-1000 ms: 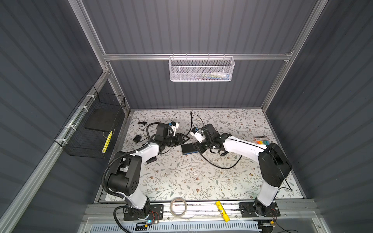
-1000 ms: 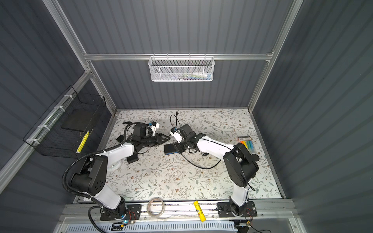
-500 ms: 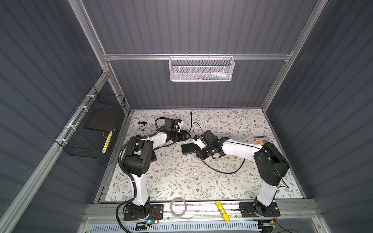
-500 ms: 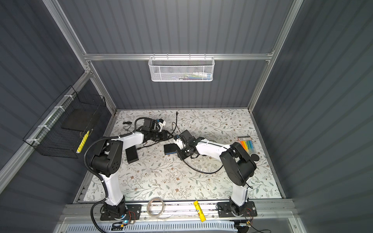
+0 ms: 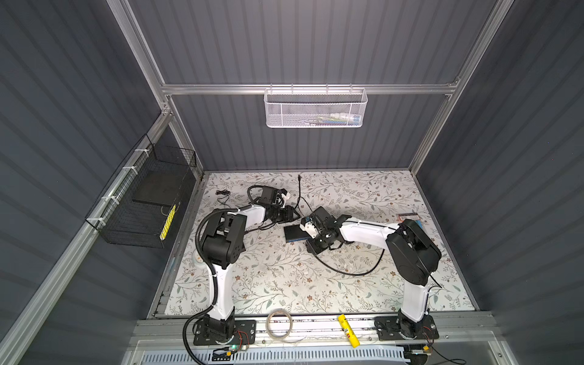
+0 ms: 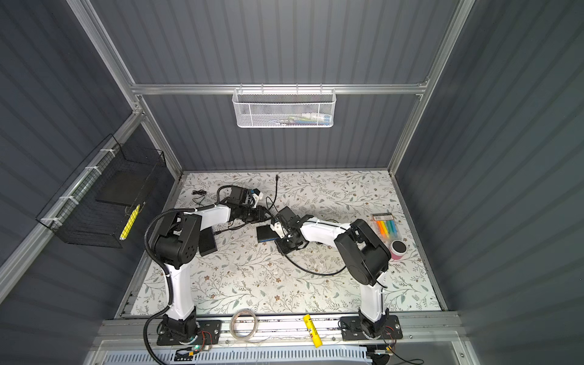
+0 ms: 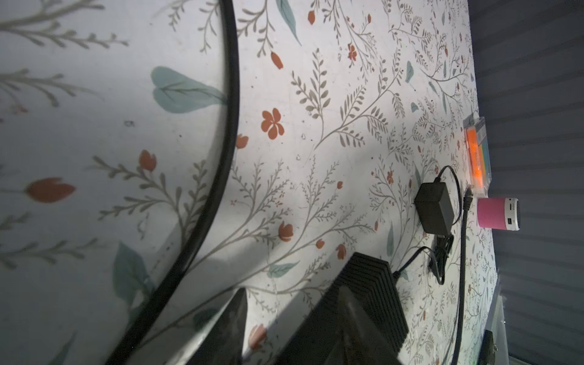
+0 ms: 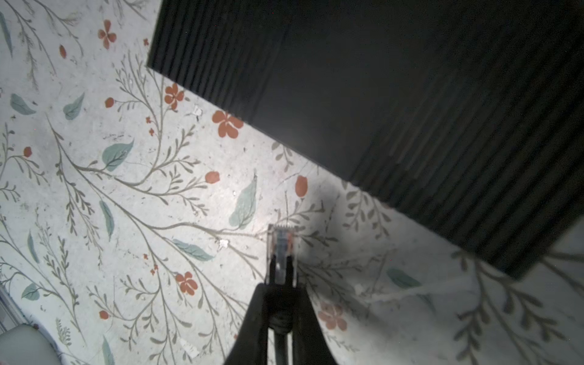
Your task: Insert the plug into the switch port
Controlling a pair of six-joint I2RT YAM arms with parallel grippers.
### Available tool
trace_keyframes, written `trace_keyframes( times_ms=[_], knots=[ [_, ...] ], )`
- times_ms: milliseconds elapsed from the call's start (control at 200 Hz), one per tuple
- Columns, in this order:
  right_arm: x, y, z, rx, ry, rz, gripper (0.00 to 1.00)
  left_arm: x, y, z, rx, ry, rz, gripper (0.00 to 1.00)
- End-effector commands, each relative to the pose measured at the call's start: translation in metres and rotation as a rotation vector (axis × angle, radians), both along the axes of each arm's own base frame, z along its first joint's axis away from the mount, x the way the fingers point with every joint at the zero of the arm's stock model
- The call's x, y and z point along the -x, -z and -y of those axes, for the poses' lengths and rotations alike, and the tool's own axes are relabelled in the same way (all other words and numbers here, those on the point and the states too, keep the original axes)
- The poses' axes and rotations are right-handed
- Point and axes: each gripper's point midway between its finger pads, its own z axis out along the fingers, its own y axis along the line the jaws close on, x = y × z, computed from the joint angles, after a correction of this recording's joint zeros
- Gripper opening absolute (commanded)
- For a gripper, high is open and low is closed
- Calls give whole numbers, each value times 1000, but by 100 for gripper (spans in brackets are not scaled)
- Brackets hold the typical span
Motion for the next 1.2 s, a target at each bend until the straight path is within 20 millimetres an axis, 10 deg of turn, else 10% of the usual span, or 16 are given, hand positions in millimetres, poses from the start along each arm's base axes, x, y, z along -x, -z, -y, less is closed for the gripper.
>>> trace_keyframes(
  times_ms=[0, 1196],
  knots=[
    [0, 1, -2, 3, 15, -20, 0, 9, 14, 3, -4, 33, -25, 47],
    [-17, 13, 3, 78, 80, 2, 0, 57, 17, 0, 56, 40, -94, 42]
  ],
)
